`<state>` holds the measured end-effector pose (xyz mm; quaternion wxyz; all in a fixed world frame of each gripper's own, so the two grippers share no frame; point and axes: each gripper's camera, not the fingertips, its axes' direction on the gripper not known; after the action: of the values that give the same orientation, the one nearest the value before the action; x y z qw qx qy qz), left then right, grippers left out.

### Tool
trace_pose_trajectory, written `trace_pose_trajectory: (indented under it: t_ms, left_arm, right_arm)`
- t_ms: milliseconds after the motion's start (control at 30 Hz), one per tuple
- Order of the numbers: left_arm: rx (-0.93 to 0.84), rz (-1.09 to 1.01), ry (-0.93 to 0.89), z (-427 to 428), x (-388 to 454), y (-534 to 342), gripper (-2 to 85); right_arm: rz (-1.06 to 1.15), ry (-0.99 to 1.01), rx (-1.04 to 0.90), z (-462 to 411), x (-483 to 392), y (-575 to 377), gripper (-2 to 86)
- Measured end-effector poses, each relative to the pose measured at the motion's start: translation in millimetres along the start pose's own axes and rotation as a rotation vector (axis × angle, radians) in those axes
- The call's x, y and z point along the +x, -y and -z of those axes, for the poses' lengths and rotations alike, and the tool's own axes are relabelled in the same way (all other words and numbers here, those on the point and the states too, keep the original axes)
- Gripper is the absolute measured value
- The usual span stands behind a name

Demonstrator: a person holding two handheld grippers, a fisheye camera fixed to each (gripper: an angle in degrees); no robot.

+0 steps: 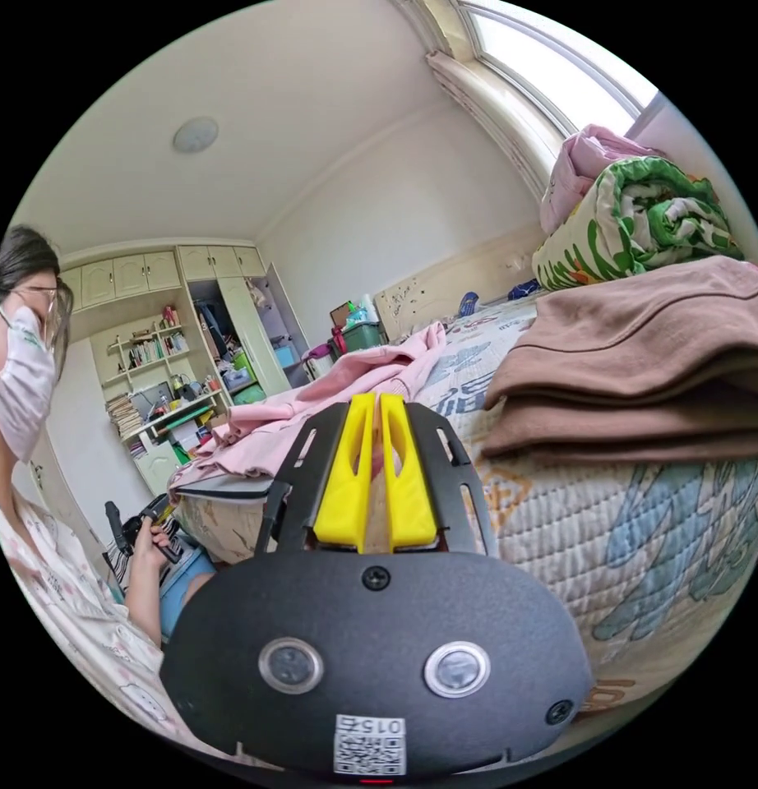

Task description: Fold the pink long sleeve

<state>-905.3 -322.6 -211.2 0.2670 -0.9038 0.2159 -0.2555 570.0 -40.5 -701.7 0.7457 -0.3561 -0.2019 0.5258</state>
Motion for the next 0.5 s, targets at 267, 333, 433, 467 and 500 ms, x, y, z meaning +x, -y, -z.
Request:
trace_pose_trajectory:
  t_ms: [267,333,433,467,500]
  left_arm:
    - [0.161,0.007,-0.146,58.8,-32.5,55.2,-0.2]
    - [0.096,0.009,-0.175,50.7,-36.1,56.0,0.9]
    - [-0.078,0.002,-0.199,16.0,-35.6,41.5,12.0]
    - [-0.128,0.035,-0.202,0.5,-36.7,32.7,13.6]
    - [-0.147,0.043,-0.211,-6.8,-36.6,28.7,14.4]
  right_arm:
    - [0.035,0.136,0.01,43.3,68.6,-9.6,-0.8]
    - [0.064,0.157,0.018,50.0,79.2,-15.8,-0.8]
    - [0.098,0.121,-0.007,47.1,99.9,-24.0,-0.8]
    - [0.099,0.078,-0.035,39.9,109.5,-26.4,-0.7]
    - [0.097,0.048,-0.052,35.8,114.0,-27.5,-0.7]
